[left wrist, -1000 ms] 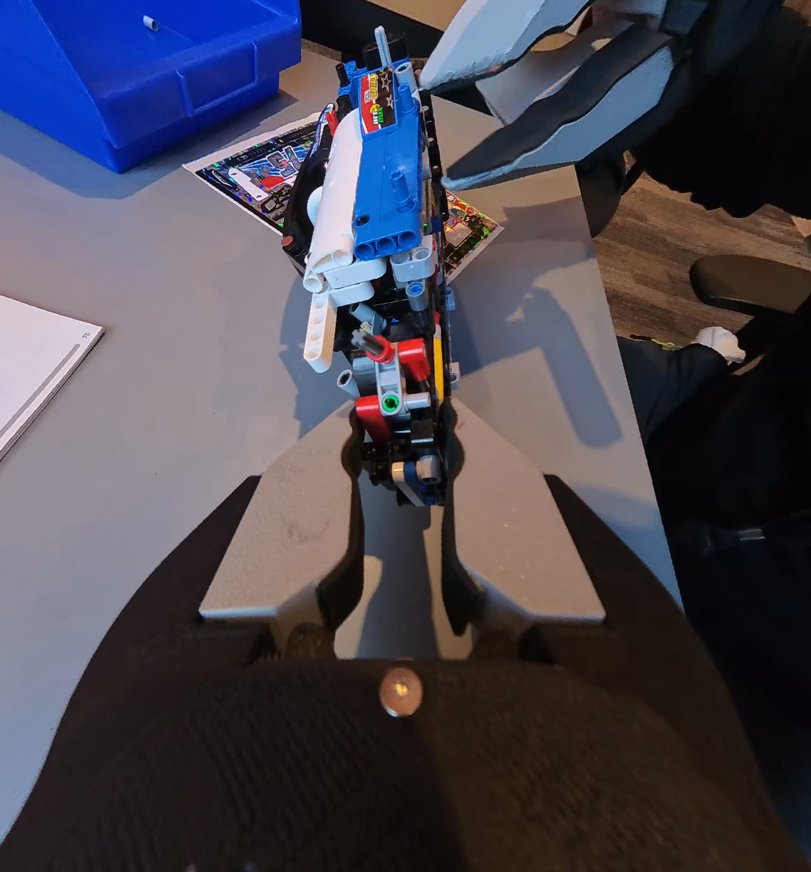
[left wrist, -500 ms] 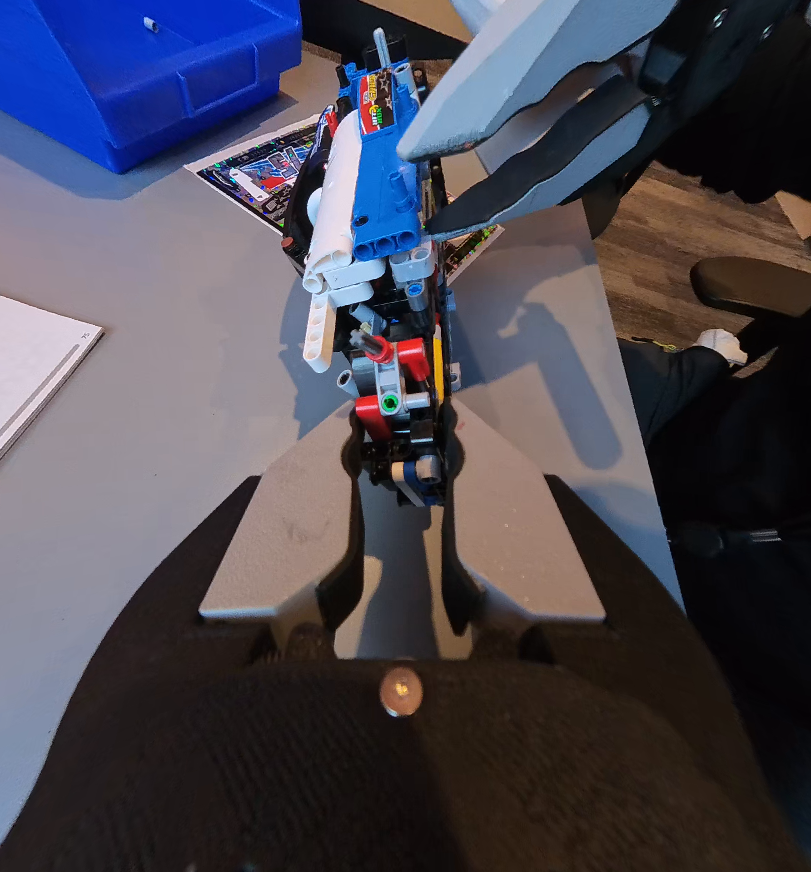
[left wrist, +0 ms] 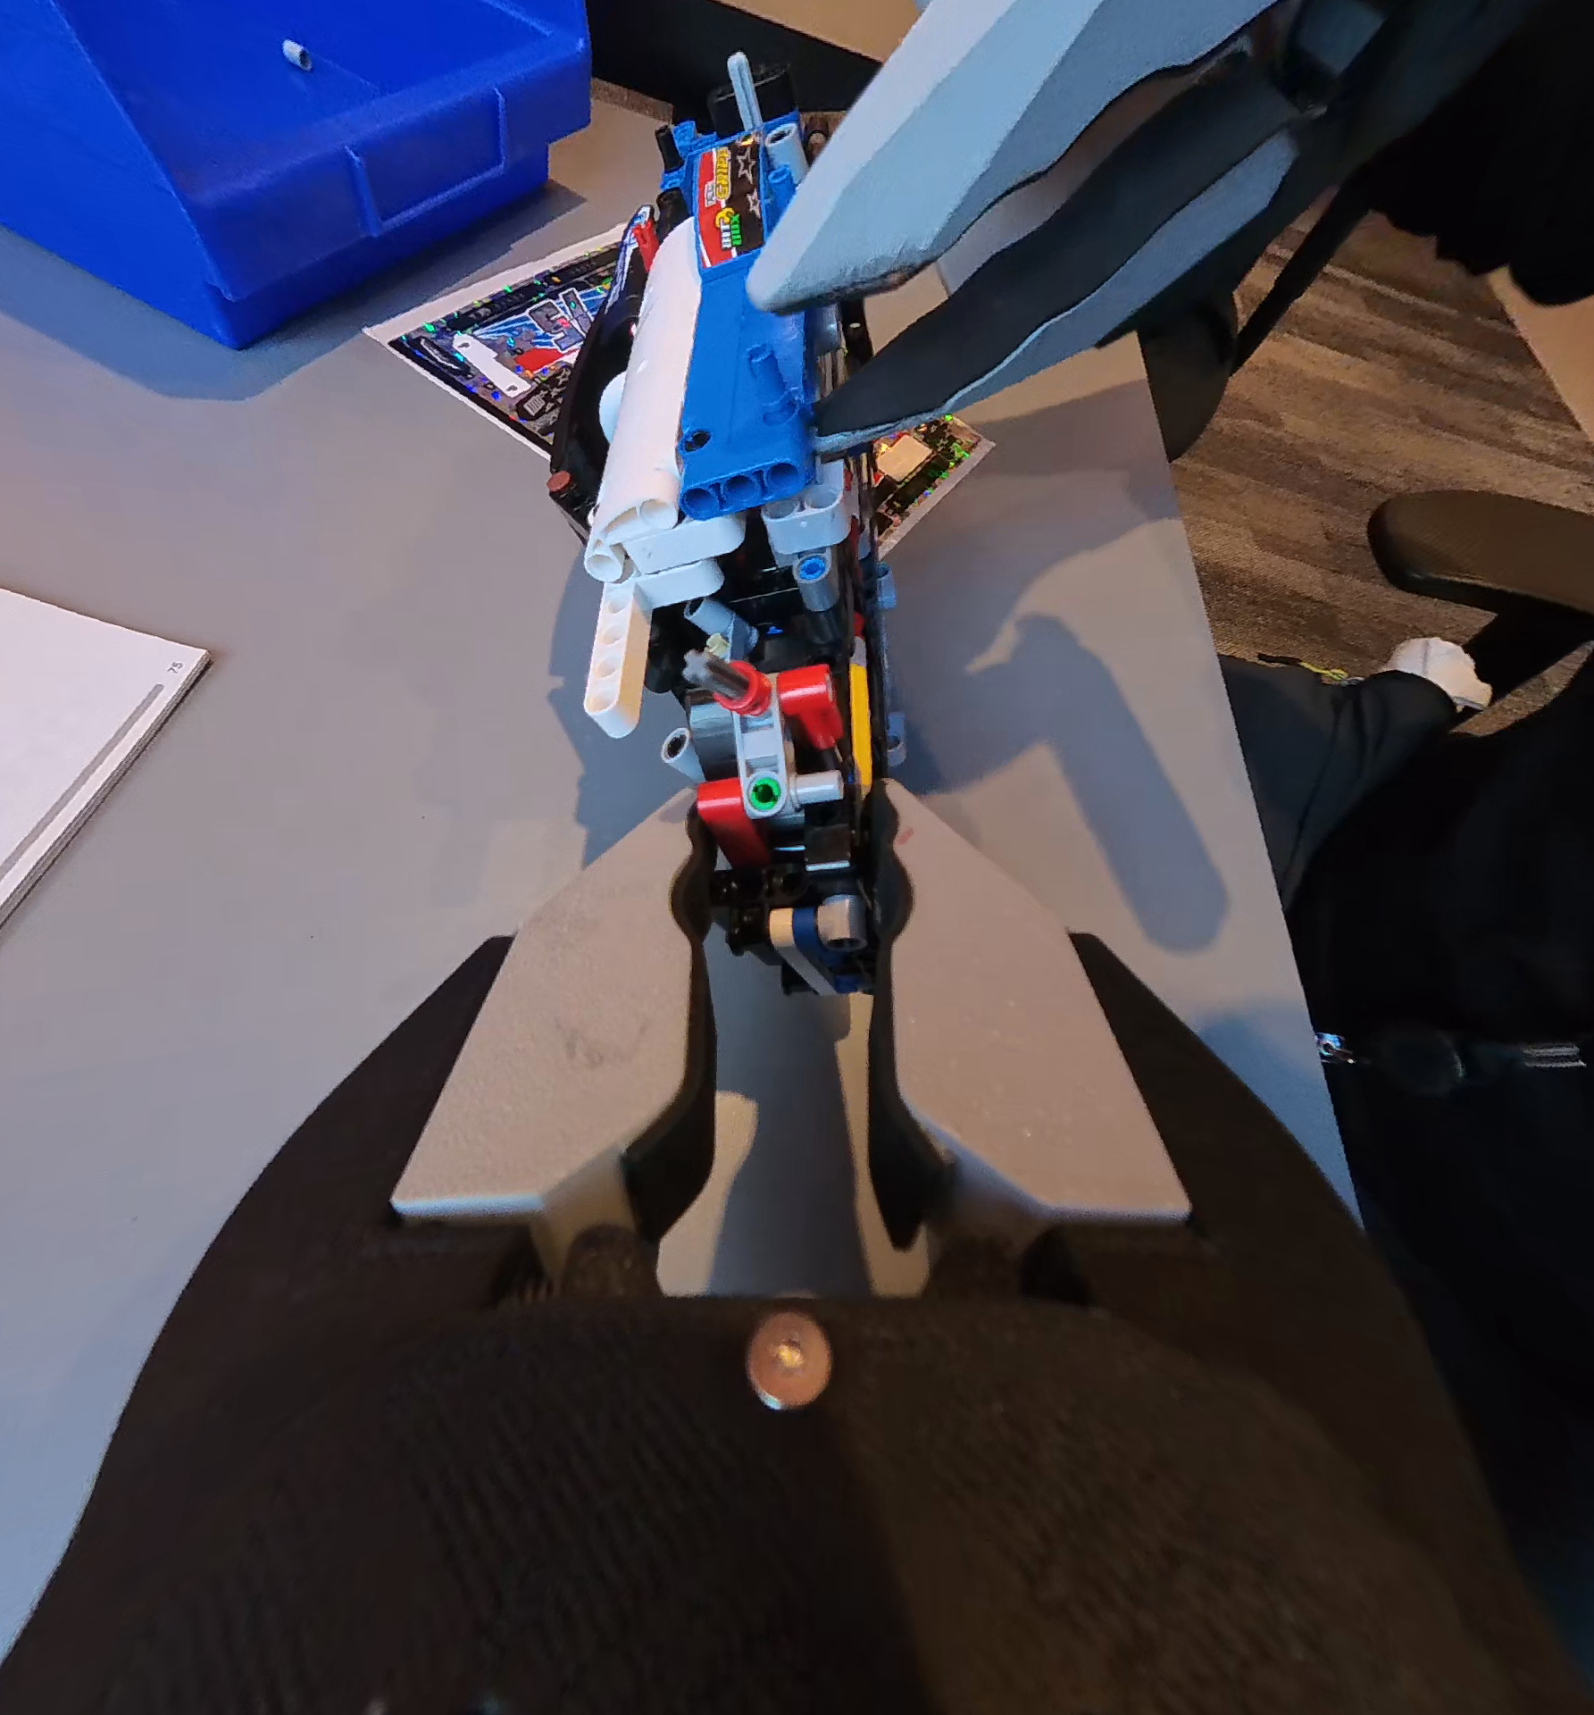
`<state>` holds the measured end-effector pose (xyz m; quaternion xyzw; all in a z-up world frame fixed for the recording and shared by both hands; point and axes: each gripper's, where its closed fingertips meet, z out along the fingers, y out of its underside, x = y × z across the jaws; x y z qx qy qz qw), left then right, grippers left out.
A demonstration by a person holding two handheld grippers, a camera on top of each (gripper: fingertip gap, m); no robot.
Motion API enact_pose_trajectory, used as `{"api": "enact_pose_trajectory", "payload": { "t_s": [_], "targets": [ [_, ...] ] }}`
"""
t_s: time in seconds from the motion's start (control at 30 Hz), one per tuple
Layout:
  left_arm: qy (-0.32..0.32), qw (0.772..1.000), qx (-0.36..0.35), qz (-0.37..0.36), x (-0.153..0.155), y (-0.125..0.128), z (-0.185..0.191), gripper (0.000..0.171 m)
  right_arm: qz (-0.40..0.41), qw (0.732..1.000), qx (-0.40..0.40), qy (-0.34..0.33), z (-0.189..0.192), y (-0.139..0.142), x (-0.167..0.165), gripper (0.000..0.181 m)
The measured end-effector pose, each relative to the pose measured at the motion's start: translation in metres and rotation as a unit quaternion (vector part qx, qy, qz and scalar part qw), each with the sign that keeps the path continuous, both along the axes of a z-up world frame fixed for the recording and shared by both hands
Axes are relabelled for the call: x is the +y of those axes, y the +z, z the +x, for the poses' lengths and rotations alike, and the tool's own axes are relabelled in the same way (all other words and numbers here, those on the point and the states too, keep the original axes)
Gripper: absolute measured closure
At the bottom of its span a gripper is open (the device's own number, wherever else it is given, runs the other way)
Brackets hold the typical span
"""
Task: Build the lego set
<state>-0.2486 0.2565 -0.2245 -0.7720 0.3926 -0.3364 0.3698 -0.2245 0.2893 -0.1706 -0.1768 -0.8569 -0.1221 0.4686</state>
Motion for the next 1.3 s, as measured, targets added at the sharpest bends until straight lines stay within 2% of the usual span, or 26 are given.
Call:
{"api": "enact_pose_trajectory", "payload": {
  "t_s": [0.27, 0.6, 0.97, 1.13, 1.3],
  "targets": [
    [-0.009, 0.999, 0.018, 0.026, -0.0027, 0.0019, 0.0018, 0.143, -0.111, 0.990, -0.088, 0.003, 0.0053, -0.0027, -0.0038, 0.162],
    [-0.012, 0.999, 0.027, 0.030, -0.0038, 0.0013, 0.0016, 0.143, -0.060, 0.996, -0.067, 0.016, 0.0048, -0.0032, -0.0045, 0.164],
    [-0.013, 0.999, 0.031, 0.041, -0.0028, 0.0020, 0.0032, 0.143, -0.086, 0.995, -0.051, 0.022, 0.0052, -0.0011, -0.0058, 0.169],
    [-0.011, 0.998, 0.029, 0.046, -0.0017, 0.0028, 0.0040, 0.143, -0.083, 0.995, -0.040, 0.027, 0.0058, 0.0006, -0.0069, 0.167],
    [-0.011, 0.998, 0.032, 0.053, -0.0019, 0.0034, 0.0047, 0.143, -0.080, 0.995, -0.064, 0.014, 0.0095, -0.0005, -0.0039, 0.161]
  ]
}}
